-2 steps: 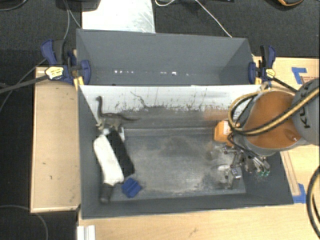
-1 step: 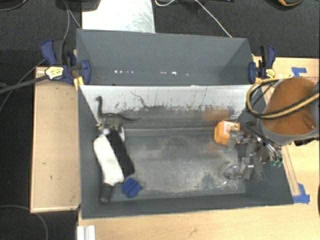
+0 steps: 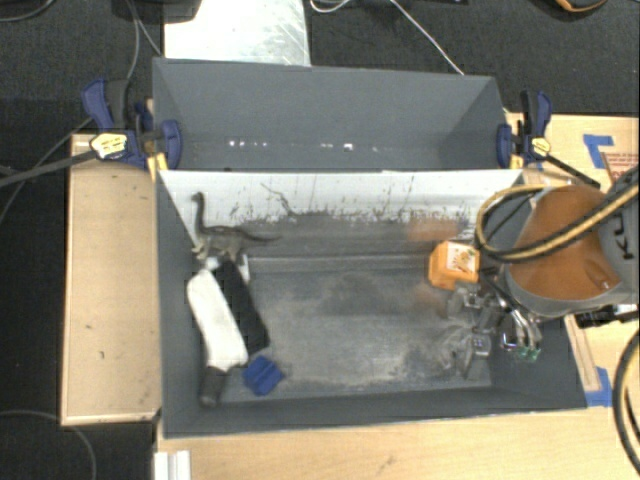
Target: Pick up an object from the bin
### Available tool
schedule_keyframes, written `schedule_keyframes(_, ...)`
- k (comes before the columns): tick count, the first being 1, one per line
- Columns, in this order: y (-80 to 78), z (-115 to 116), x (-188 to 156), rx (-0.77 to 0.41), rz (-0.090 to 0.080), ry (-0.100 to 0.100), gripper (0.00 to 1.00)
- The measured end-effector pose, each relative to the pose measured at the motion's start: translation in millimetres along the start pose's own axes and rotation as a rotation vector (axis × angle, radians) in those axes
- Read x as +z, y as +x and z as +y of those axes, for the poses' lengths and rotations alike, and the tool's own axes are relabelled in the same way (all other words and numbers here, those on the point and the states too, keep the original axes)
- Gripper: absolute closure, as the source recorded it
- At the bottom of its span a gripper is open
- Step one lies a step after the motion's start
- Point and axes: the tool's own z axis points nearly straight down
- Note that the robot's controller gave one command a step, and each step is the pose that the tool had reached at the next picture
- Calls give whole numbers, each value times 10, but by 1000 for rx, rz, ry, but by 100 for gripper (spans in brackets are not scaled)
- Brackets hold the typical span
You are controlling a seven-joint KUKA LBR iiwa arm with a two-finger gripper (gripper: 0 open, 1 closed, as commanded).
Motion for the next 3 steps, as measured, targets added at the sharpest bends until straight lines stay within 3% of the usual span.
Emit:
schedule_keyframes(1,-751,-191,-3,-6,48,-16,100)
schedule_keyframes(3,-741,-190,-24,-7,49,-16,100)
